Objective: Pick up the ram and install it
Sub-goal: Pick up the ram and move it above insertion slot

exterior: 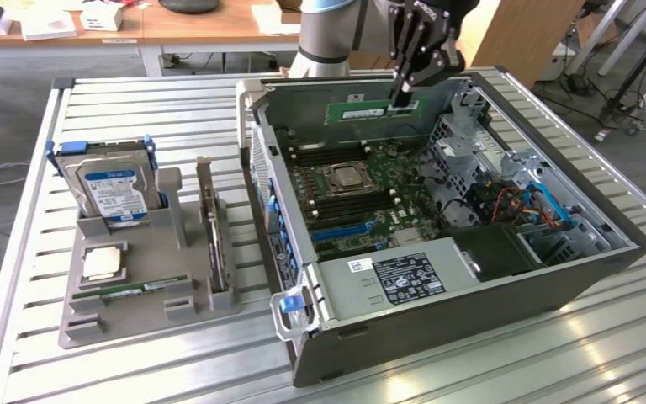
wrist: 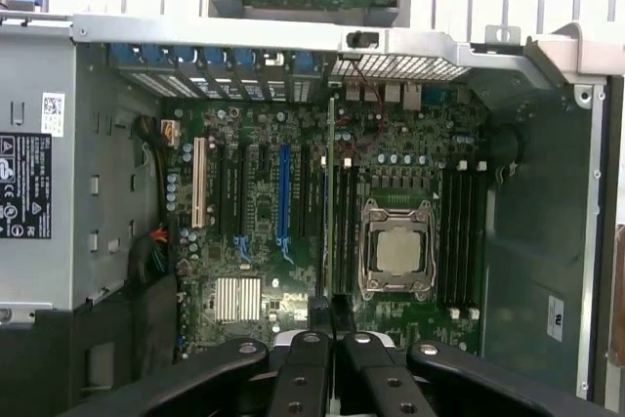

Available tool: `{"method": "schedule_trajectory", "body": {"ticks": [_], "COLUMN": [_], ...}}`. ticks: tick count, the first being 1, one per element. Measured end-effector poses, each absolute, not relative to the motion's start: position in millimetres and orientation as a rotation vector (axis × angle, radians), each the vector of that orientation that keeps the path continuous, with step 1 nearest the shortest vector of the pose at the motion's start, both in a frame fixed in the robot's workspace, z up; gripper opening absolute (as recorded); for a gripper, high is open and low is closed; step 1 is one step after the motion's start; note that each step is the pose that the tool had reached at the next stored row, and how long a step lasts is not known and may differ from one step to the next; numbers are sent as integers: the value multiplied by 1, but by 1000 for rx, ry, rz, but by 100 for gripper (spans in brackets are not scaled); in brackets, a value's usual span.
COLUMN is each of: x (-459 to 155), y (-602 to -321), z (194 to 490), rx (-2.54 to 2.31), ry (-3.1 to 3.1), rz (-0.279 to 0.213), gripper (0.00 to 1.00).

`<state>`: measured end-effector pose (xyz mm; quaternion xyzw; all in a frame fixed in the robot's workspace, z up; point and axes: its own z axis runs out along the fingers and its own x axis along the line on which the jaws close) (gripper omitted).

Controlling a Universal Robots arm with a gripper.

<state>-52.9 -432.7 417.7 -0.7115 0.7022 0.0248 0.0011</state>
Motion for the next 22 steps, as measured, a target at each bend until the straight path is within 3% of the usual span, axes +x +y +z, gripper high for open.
{"method": "schedule_trajectory", "body": {"ticks": [22], "x": [-37], "y": [-433], "z": [411], "rx": [-2229], "ry": [2202], "rz": [85], "gripper": [12]}}
